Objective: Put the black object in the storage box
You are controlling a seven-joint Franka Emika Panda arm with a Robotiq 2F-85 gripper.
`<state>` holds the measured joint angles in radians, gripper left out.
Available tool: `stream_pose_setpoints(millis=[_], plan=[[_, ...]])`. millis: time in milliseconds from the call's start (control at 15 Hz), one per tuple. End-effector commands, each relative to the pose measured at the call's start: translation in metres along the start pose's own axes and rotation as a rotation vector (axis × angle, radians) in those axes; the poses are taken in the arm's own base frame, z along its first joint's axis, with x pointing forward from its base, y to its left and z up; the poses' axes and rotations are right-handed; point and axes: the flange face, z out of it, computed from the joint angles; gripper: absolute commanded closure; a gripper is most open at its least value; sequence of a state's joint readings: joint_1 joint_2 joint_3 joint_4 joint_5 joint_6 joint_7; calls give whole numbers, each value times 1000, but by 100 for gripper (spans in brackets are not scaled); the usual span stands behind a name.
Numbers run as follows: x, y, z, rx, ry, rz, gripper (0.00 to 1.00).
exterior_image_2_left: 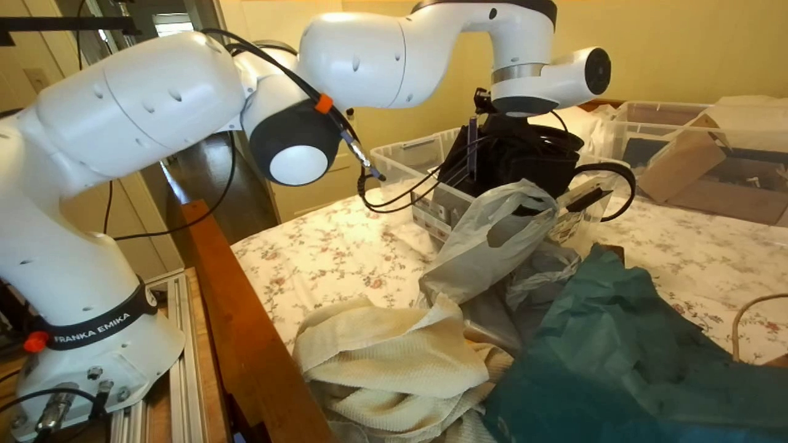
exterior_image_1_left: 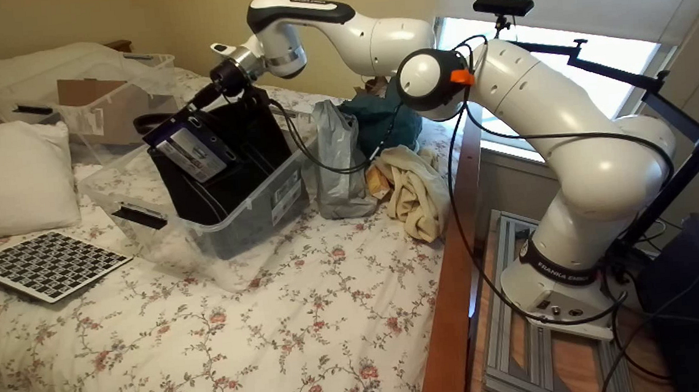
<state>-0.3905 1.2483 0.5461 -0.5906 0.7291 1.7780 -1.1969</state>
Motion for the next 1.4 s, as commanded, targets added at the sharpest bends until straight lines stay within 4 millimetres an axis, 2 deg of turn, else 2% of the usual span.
stream_pose_setpoints(millis=[0, 200, 333, 600, 933, 1333], plan=[[-12, 10, 4, 60, 154, -44, 100], [-28, 21, 3, 43, 171, -58, 100], [-31, 26, 1, 8, 174, -92, 100], [-22, 31, -3, -100, 176, -226, 100], [-14, 31, 0, -166, 147, -411, 100], [-16, 37, -8, -241, 126, -581, 100]])
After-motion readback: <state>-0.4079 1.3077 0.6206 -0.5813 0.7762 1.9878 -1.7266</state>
